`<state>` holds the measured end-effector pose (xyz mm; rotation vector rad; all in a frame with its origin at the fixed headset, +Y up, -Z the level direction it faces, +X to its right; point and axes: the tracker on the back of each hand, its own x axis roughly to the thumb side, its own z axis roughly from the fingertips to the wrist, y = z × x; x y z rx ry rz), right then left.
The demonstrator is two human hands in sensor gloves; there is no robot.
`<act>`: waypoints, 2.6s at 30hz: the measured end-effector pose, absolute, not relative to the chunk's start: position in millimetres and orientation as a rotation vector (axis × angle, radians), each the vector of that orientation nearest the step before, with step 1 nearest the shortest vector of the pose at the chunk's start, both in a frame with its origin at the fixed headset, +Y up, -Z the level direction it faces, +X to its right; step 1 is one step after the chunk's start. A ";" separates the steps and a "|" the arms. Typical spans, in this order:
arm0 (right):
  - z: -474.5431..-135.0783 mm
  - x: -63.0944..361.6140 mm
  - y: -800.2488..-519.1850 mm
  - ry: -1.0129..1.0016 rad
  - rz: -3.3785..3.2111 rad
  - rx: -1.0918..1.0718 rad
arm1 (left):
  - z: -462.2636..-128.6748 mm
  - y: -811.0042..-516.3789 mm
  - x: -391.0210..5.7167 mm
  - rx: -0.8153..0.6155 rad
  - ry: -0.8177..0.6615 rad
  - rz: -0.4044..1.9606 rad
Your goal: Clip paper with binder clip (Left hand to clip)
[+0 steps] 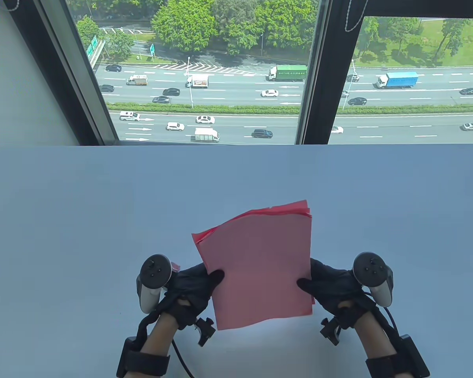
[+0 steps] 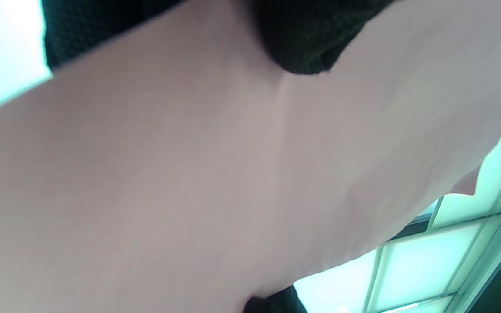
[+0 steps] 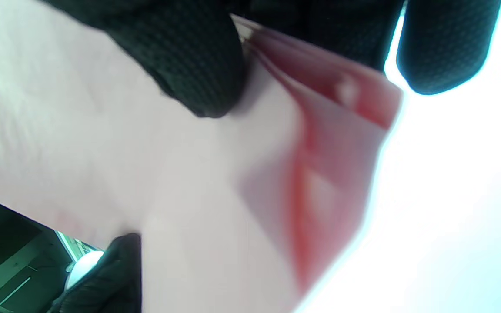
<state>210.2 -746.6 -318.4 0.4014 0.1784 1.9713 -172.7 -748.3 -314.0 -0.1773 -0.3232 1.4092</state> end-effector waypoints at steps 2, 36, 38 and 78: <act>-318.8 210.1 -745.0 0.170 1.960 0.401 | -315.0 -749.3 -174.8 -0.177 -0.300 1.442; -307.7 184.6 -757.0 0.233 1.779 0.389 | -305.0 -764.5 -149.2 -0.353 -0.302 1.826; -306.7 182.1 -755.4 0.226 1.745 0.408 | -304.5 -765.5 -143.2 -0.397 -0.342 1.813; -316.9 239.2 -727.8 0.121 1.938 0.361 | -314.3 -733.3 -215.8 0.012 -0.267 1.210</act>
